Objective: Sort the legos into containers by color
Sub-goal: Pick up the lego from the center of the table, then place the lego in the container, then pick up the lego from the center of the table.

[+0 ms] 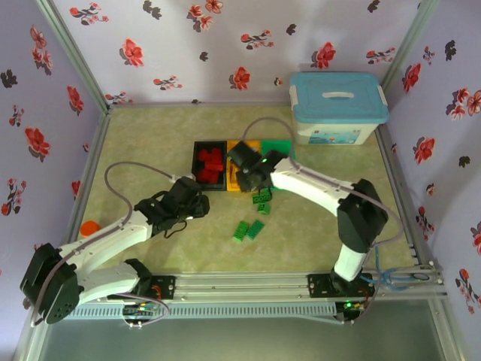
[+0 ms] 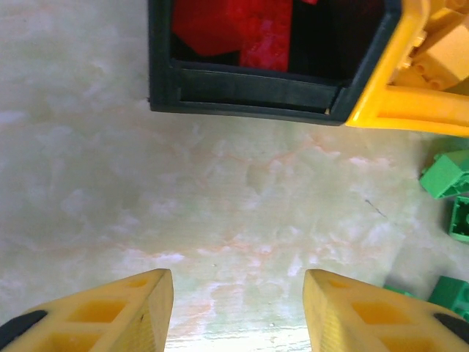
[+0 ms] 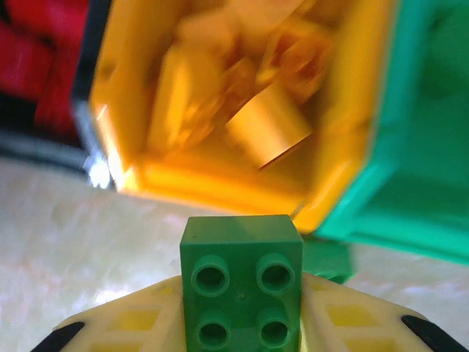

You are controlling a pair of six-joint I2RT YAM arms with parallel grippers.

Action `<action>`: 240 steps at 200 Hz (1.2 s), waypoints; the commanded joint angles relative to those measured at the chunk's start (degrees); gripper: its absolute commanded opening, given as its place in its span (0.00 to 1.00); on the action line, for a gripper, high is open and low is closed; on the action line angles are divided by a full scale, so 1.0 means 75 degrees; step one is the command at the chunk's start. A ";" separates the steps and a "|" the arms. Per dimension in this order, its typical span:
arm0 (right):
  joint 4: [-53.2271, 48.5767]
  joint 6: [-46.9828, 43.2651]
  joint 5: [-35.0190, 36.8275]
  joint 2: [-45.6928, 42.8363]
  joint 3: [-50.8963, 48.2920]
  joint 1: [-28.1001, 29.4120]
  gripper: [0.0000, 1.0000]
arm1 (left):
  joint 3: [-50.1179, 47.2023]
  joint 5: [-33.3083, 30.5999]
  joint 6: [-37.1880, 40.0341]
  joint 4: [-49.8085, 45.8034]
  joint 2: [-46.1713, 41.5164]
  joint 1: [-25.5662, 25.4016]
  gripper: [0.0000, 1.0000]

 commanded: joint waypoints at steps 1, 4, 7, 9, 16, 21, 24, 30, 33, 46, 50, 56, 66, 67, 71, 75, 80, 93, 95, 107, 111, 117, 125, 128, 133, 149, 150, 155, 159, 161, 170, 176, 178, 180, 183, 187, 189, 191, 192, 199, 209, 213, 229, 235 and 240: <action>-0.0378 -0.0333 -0.0064 -0.0150 0.0152 -0.0827 0.35 | -0.0074 -0.0166 -0.0022 0.0262 -0.0073 -0.0178 0.50; -0.0363 -0.0347 -0.0113 -0.0142 0.0173 -0.0937 0.35 | -0.0073 -0.0167 -0.0013 0.0282 -0.0060 -0.0214 0.50; -0.0363 -0.0357 -0.0172 -0.0114 0.0183 -0.1044 0.35 | -0.0078 -0.0167 -0.0024 0.0302 -0.0043 -0.0236 0.50; -0.0363 -0.0364 -0.0208 -0.0096 0.0192 -0.1099 0.35 | -0.0088 -0.0172 -0.0024 0.0317 -0.0038 -0.0268 0.50; -0.0362 -0.0372 -0.0348 -0.0010 0.0240 -0.1318 0.35 | -0.0101 -0.0151 -0.0024 0.0373 -0.0012 -0.0336 0.50; -0.0363 -0.0401 -0.0435 0.0076 0.0291 -0.1465 0.35 | -0.0115 -0.0147 -0.0014 0.0400 0.0029 -0.0395 0.51; -0.0373 -0.0405 -0.0476 0.0127 0.0316 -0.1536 0.35 | -0.0105 -0.0149 -0.0014 0.0423 0.0041 -0.0431 0.51; -0.0414 -0.0416 -0.0519 0.0239 0.0391 -0.1657 0.35 | -0.0104 -0.0140 -0.0007 0.0453 0.0091 -0.0487 0.51; -0.0440 -0.0432 -0.0534 0.0286 0.0436 -0.1718 0.35 | -0.0103 -0.0140 -0.0004 0.0475 0.0112 -0.0516 0.51; -0.0439 -0.0466 -0.0547 0.0485 0.0534 -0.1907 0.35 | -0.0052 -0.0139 0.0010 0.0531 0.0228 -0.0634 0.51; -0.0409 -0.0466 -0.0576 0.0551 0.0551 -0.1966 0.36 | -0.0036 -0.0136 0.0015 0.0545 0.0265 -0.0673 0.51; -0.0357 -0.0479 -0.0627 0.0639 0.0585 -0.2056 0.36 | -0.0013 -0.0139 0.0017 0.0572 0.0326 -0.0716 0.51; -0.0330 -0.0498 -0.0723 0.0835 0.0689 -0.2162 0.36 | 0.0043 -0.0139 0.0040 0.0591 0.0427 -0.0764 0.51; -0.0341 -0.0499 -0.0733 0.0853 0.0708 -0.2183 0.36 | 0.0046 -0.0139 0.0043 0.0592 0.0436 -0.0768 0.51; -0.0387 -0.0501 -0.0737 0.0949 0.0784 -0.2237 0.36 | 0.0082 -0.0139 0.0061 0.0603 0.0467 -0.0791 0.51; -0.0436 -0.0499 -0.0732 0.1033 0.0866 -0.2275 0.36 | 0.0121 -0.0130 0.0077 0.0603 0.0526 -0.0810 0.51; -0.0486 -0.0508 -0.0721 0.1119 0.0936 -0.2313 0.36 | 0.0167 -0.0128 0.0112 0.0597 0.0576 -0.0833 0.51; -0.0504 -0.0490 -0.0704 0.1279 0.1057 -0.2362 0.39 | 0.0297 -0.0123 0.0203 0.0580 0.0715 -0.0891 0.51; -0.0498 -0.0491 -0.0707 0.1299 0.1070 -0.2366 0.40 | 0.0304 -0.0126 0.0211 0.0574 0.0735 -0.0898 0.51; -0.0495 -0.0438 -0.0740 0.1338 0.1117 -0.2368 0.49 | 0.0402 -0.0115 0.0251 0.0591 0.0856 -0.0929 0.51; -0.0481 -0.0406 -0.0754 0.1340 0.1106 -0.2368 0.54 | 0.0431 -0.0102 0.0267 0.0617 0.0880 -0.0935 0.51; -0.0441 -0.0363 -0.0756 0.1274 0.1074 -0.2355 0.63 | 0.0456 -0.0055 0.0303 0.0667 0.0936 -0.0953 0.51; -0.0357 -0.0327 -0.0744 0.1174 0.0984 -0.2356 0.71 | 0.0471 0.0040 0.0355 0.0787 0.0995 -0.0966 0.52; -0.0315 -0.0318 -0.0733 0.1109 0.0952 -0.2350 0.73 | 0.0471 0.0072 0.0374 0.0823 0.1017 -0.0970 0.52; -0.0259 -0.0292 -0.0720 0.1009 0.0877 -0.2345 0.75 | 0.0471 0.0142 0.0400 0.0926 0.1050 -0.0970 0.53; 0.0022 -0.0257 -0.0705 0.0581 0.0541 -0.2327 0.77 | 0.0493 0.0516 0.0527 0.1277 0.1229 -0.0970 0.55; 0.0040 -0.0255 -0.0701 0.0545 0.0511 -0.2324 0.77 | 0.0499 0.0546 0.0539 0.1303 0.1247 -0.0970 0.55; 0.0095 -0.0243 -0.0686 0.0389 0.0404 -0.2315 0.77 | 0.0533 0.0678 0.0585 0.1399 0.1313 -0.0970 0.56; 0.0143 -0.0233 -0.0675 0.0265 0.0301 -0.2321 0.77 | 0.0577 0.0805 0.0611 0.1462 0.1411 -0.0970 0.56; 0.0165 -0.0225 -0.0674 0.0187 0.0245 -0.2321 0.77 | 0.0600 0.0862 0.0621 0.1495 0.1454 -0.0968 0.56; 0.0295 -0.0203 -0.0664 -0.0138 -0.0033 -0.2321 0.78 | 0.0716 0.1076 0.0707 0.1633 0.1663 -0.0970 0.56; 0.0406 -0.0173 -0.0646 -0.0362 -0.0244 -0.2321 0.78 | 0.0818 0.1182 0.0763 0.1688 0.1850 -0.0971 0.57; 0.0433 -0.0166 -0.0631 -0.0439 -0.0324 -0.2321 0.78 | 0.0859 0.1217 0.0779 0.1698 0.1900 -0.0971 0.57; 0.0472 -0.0161 -0.0613 -0.0520 -0.0389 -0.2321 0.78 | 0.0905 0.1240 0.0807 0.1703 0.1974 -0.0971 0.57; 0.0504 -0.0158 -0.0595 -0.0635 -0.0495 -0.2321 0.78 | 0.0975 0.1276 0.0833 0.1706 0.2064 -0.0970 0.57; 0.0551 -0.0142 -0.0570 -0.0780 -0.0646 -0.2321 0.78 | 0.1079 0.1317 0.0872 0.1706 0.2191 -0.0973 0.57; 0.0566 -0.0137 -0.0551 -0.0866 -0.0689 -0.2321 0.79 | 0.1127 0.1338 0.0900 0.1705 0.2252 -0.0971 0.57; 0.0587 -0.0127 -0.0537 -0.0934 -0.0770 -0.2321 0.79 | 0.1183 0.1361 0.0919 0.1711 0.2320 -0.0971 0.57; 0.0592 -0.0126 -0.0529 -0.0969 -0.0807 -0.2321 0.79 | 0.1208 0.1379 0.0928 0.1708 0.2355 -0.0971 0.57; 0.0648 -0.0110 -0.0450 -0.1233 -0.1065 -0.2331 0.79 | 0.1405 0.1467 0.1021 0.1685 0.2588 -0.0970 0.57; 0.0707 -0.0071 -0.0352 -0.1602 -0.1391 -0.2343 0.80 | 0.1706 0.1596 0.1143 0.1656 0.2949 -0.0970 0.57; 0.0731 -0.0072 -0.0339 -0.1732 -0.1553 -0.2344 0.80 | 0.1834 0.1637 0.1191 0.1656 0.3097 -0.0970 0.57; 0.0751 -0.0066 -0.0229 -0.2256 -0.2041 -0.2373 0.81 | 0.2326 0.1859 0.1359 0.1590 0.3674 -0.0970 0.57; 0.0730 -0.0067 -0.0182 -0.2429 -0.2202 -0.2397 0.81 | 0.2508 0.1924 0.1398 0.1561 0.3883 -0.0972 0.57; 0.0711 -0.0073 -0.0144 -0.2571 -0.2323 -0.2413 0.81 | 0.2647 0.1969 0.1437 0.1537 0.4055 -0.0965 0.57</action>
